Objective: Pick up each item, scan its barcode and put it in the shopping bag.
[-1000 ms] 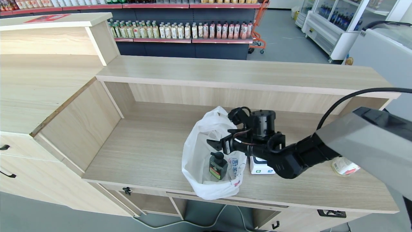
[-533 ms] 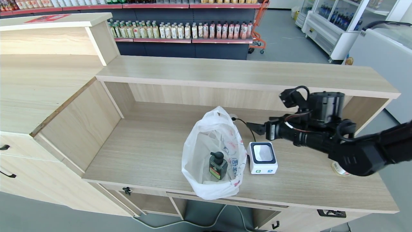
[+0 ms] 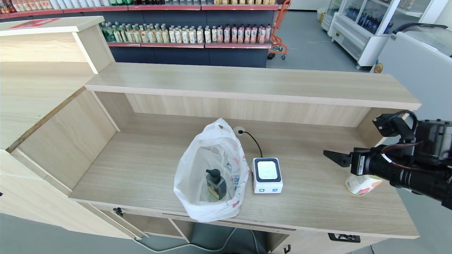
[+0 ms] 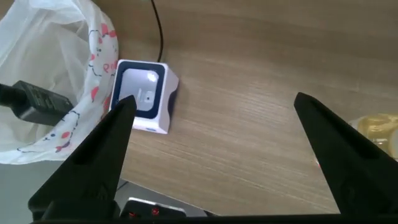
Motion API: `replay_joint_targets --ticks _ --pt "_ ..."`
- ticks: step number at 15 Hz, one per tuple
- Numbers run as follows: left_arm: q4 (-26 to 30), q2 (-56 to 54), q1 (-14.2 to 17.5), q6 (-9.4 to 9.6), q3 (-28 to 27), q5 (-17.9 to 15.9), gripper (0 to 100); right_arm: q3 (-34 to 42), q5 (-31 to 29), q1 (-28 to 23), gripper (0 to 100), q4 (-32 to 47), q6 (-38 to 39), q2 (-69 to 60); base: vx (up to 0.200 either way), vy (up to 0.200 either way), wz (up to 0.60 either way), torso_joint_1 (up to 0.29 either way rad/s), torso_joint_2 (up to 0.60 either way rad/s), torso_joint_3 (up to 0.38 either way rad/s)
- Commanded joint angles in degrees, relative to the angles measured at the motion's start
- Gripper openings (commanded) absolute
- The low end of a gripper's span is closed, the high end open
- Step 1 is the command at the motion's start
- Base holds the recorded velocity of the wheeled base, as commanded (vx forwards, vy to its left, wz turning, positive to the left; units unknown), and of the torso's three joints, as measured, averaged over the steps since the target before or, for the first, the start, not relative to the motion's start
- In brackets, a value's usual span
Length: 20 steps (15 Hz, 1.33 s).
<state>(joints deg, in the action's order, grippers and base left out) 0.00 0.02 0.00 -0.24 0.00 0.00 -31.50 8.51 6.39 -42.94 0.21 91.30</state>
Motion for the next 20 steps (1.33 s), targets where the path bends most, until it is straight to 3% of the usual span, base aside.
replay_joint_targets --ticks 1,3,7,12,15,20 --pt "0.0 0.1 0.0 -0.02 0.0 0.0 100 1.7 0.0 -0.1 100 -0.1 0.0 -1.9 0.000 -0.200 0.00 0.007 0.00 0.002" --pt "0.0 0.1 0.0 0.07 0.0 0.0 100 4.6 0.0 0.3 100 -0.1 -0.2 -3.4 0.000 -0.200 0.00 0.005 0.00 0.002" --pt "0.0 0.1 0.0 0.07 0.0 0.0 100 9.1 0.1 0.4 100 -0.3 -0.3 -5.4 0.000 0.000 0.00 0.000 0.00 0.000" --pt "0.0 0.0 0.0 0.07 0.0 0.0 100 12.3 0.0 0.4 100 -0.4 -0.3 -6.7 -0.200 0.000 0.00 0.002 0.00 0.000" --pt "-0.1 0.1 0.0 -0.02 0.0 0.0 100 13.0 -0.2 -0.1 100 -0.4 -0.3 -6.2 0.000 0.000 0.00 0.000 0.00 0.000" --pt "0.0 0.1 0.0 0.07 0.0 0.0 100 13.7 -8.2 -5.0 100 -0.3 -2.8 -2.7 0.000 -0.200 0.00 0.012 0.00 0.001"
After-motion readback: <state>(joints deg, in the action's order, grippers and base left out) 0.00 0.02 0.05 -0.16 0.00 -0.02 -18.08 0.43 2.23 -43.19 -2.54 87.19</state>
